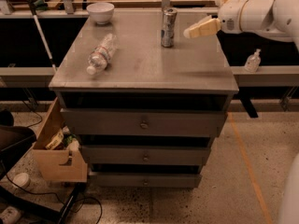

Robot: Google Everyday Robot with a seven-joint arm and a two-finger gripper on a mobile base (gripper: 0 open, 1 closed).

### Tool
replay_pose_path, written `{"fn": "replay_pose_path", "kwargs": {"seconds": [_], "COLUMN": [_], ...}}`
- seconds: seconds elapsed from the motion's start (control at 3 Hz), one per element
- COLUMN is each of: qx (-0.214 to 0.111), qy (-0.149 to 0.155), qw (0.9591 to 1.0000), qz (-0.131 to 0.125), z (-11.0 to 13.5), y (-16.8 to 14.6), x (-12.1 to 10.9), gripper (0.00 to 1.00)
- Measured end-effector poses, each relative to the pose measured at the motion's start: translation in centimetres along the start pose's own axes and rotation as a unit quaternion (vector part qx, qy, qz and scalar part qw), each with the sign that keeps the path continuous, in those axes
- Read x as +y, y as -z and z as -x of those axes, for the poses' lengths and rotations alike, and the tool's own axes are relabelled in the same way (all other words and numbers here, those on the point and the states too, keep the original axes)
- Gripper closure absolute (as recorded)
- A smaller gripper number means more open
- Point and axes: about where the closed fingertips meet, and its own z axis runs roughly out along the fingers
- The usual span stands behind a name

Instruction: Pick redbull can

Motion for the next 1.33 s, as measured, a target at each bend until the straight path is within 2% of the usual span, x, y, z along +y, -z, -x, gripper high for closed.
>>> {"fn": "replay_pose_path", "kwargs": {"seconds": [0.33,1.0,1.33], "qx": [-0.037,-0.084,-0.112], "qy": [-0.053,-0.093,-0.126], "qw": [0.9979,0.9921,0.9856], "qz": [-0.005,-0.004,0.006], "z": [-1.9,-3.4,-3.8], "y": [-4.3,-9.4,-12.1], "x": [0.2,0.3,0.5], "gripper": [0.0,0.0,0.0]}}
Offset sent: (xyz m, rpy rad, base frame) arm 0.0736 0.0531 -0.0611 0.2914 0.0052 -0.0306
